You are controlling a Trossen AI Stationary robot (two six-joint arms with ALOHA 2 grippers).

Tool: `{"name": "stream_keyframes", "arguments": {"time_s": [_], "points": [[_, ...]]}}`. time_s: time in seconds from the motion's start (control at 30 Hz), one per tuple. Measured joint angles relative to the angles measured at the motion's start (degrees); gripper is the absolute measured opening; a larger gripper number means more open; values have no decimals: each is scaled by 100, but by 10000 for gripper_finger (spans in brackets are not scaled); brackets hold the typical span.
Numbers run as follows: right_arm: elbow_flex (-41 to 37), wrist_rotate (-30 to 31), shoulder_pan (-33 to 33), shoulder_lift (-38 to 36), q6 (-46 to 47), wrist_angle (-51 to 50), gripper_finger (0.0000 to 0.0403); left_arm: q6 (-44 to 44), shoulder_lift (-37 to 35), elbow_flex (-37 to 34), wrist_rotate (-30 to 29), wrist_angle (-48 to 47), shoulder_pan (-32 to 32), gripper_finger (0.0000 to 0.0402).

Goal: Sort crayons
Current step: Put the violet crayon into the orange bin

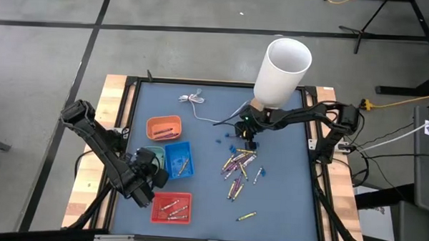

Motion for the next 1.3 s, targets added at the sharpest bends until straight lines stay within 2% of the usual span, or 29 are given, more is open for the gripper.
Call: {"name": "stream_keyframes", "arguments": {"time_s": [0.3,0.67,0.83,1.0,1.17,1.3], "points": [[185,2,0,-4,294,-259,22,8,0,0,-652,319,0,79],[1607,35,4,15,355,-2215,20,13,0,0,-1211,562,0,79],[2196,23,4,10,354,-2321,21,13,0,0,-1454,571,0,79],[2405,-64,4,4,354,-1314,21,13,0,0,-1756,578,0,79],[2410,-273,4,102,356,324,21,12,0,0,-2098,590,13,79],[2407,-551,4,429,646,1583,21,13,2,0,-2129,652,40,79]]}}
